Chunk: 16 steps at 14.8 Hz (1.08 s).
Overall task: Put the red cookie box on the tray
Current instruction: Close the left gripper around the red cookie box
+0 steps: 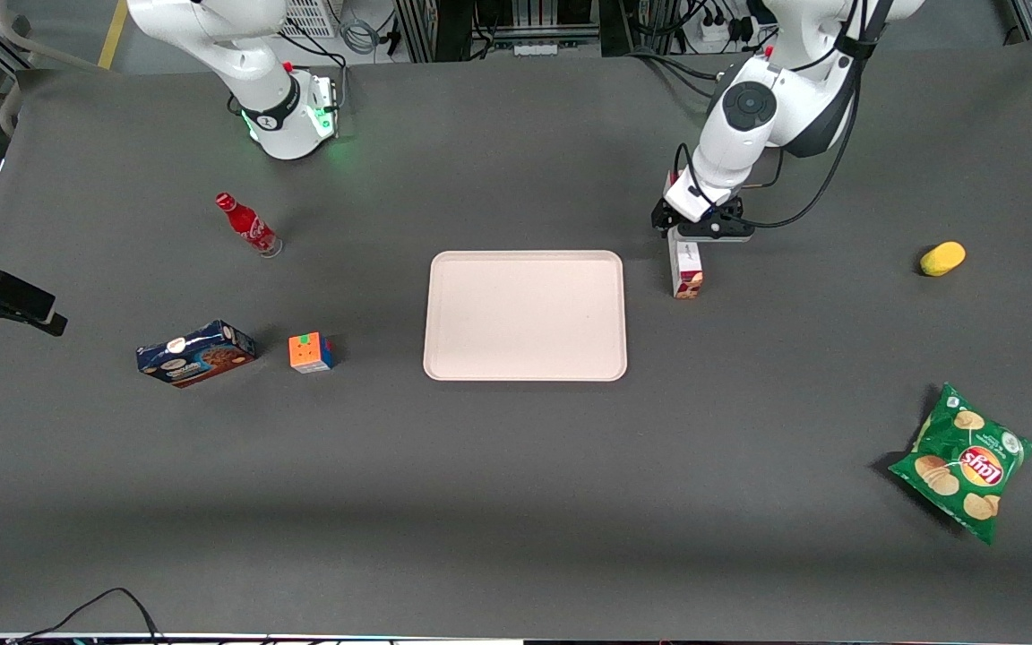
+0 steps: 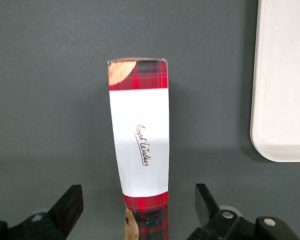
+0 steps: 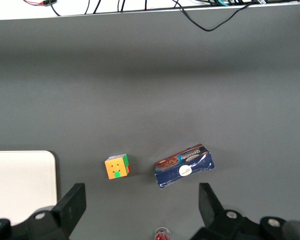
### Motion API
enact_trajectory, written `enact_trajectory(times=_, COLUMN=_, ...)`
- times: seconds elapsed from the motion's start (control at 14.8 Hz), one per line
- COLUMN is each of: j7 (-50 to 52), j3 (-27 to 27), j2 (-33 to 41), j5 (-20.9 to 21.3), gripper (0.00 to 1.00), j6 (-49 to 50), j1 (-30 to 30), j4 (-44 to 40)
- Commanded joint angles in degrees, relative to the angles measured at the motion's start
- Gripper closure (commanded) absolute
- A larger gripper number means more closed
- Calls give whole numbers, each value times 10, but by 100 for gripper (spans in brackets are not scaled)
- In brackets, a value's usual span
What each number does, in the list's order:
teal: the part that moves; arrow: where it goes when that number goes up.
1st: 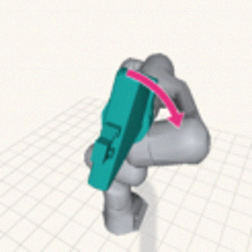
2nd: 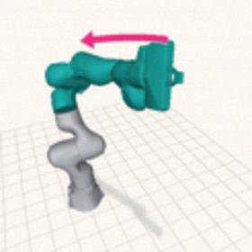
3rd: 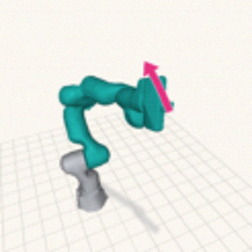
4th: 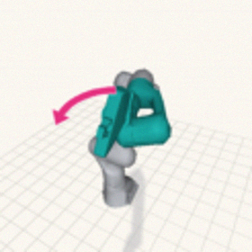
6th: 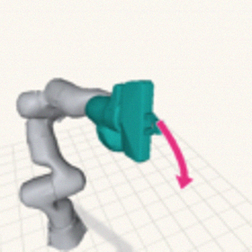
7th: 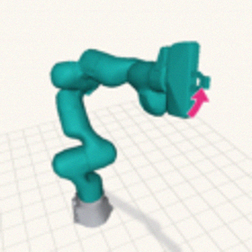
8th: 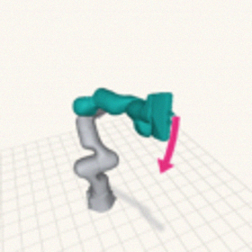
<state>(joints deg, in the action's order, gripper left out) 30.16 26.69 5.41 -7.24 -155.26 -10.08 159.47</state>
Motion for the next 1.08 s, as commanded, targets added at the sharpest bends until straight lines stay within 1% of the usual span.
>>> enact_trajectory(times=0.0, j7=55, j3=30, j2=-9, j5=-5, gripper=0, j6=-29, j1=0, j4=15)
enact_trajectory(times=0.07, j7=57, j3=33, j2=-12, j5=-5, gripper=2, j6=-29, j1=0, j4=15)
enact_trajectory(times=0.14, j7=57, j3=33, j2=-12, j5=-5, gripper=9, j6=-29, j1=0, j4=15)
enact_trajectory(times=0.41, j7=50, j3=33, j2=-13, j5=-4, gripper=46, j6=-25, j1=0, j4=15)
enact_trajectory(times=0.47, j7=48, j3=33, j2=-13, j5=-4, gripper=53, j6=-24, j1=1, j4=15)
enact_trajectory(times=0.61, j7=48, j3=33, j2=-13, j5=-3, gripper=62, j6=-25, j1=1, j4=16)
enact_trajectory(times=0.68, j7=48, j3=33, j2=-13, j5=-4, gripper=69, j6=-24, j1=1, j4=15)
enact_trajectory(times=0.74, j7=48, j3=33, j2=-13, j5=-4, gripper=81, j6=-23, j1=2, j4=15)
enact_trajectory(times=0.81, j7=49, j3=33, j2=-12, j5=-4, gripper=96, j6=-22, j1=2, j4=15)
enact_trajectory(times=0.88, j7=48, j3=33, j2=-10, j5=-4, gripper=100, j6=-22, j1=4, j4=14)
enact_trajectory(times=1.02, j7=47, j3=31, j2=-3, j5=-4, gripper=100, j6=-17, j1=6, j4=7)
